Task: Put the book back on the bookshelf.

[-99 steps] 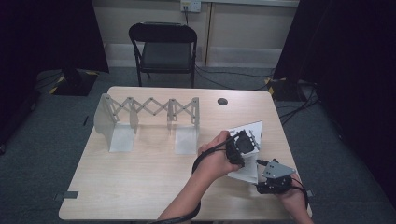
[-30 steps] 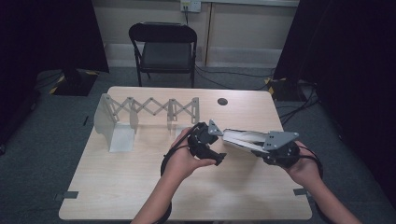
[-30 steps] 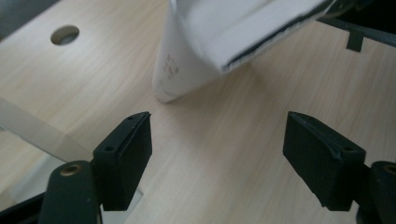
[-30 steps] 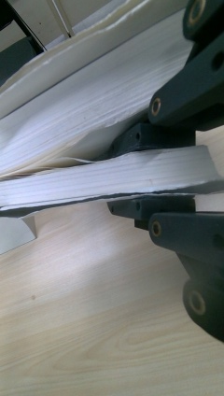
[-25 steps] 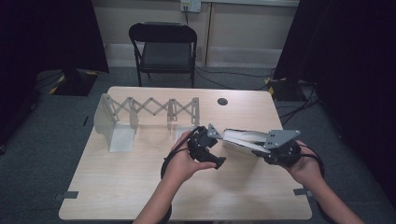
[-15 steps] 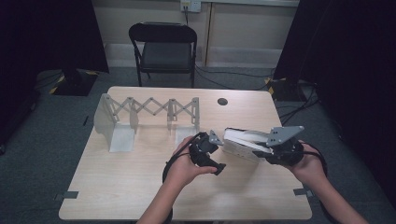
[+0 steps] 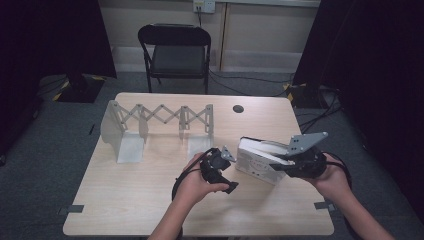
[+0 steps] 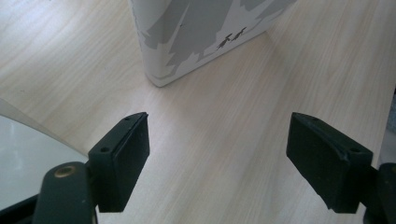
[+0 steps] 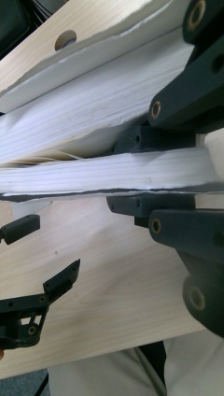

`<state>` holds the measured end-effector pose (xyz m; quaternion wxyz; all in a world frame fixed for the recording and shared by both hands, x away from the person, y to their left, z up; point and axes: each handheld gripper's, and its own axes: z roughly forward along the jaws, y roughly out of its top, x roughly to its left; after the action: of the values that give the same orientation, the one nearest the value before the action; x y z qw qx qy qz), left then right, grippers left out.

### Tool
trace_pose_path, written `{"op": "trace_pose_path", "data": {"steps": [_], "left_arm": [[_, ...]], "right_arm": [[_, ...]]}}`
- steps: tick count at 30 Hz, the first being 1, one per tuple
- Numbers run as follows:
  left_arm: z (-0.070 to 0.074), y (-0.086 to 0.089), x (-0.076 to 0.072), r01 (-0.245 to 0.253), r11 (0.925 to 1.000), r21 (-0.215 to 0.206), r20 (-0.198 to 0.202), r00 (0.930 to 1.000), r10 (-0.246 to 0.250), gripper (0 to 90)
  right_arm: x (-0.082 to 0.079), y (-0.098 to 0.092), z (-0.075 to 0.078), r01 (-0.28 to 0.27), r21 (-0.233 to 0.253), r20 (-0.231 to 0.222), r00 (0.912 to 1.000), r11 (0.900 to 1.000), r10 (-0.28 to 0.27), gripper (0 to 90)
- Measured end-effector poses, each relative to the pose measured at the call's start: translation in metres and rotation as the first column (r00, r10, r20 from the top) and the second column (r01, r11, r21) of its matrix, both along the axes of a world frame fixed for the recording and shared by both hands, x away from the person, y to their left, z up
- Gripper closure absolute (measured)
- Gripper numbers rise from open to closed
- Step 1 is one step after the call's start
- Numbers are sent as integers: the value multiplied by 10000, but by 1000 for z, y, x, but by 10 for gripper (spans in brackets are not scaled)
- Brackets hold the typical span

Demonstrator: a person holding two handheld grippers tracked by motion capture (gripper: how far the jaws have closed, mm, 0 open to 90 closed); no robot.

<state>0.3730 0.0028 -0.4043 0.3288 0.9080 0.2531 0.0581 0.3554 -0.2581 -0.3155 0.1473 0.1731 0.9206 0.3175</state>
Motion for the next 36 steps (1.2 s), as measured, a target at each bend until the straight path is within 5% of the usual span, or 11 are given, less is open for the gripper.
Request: {"op": "trace_pose_path", "data": {"steps": [36], "left_arm": [[-14,23,-3,138,9998,122,-527,9985,-132,223]], "right_arm": [[-22,16,5,-550,446,-710,9958,9975,581,758]]}}
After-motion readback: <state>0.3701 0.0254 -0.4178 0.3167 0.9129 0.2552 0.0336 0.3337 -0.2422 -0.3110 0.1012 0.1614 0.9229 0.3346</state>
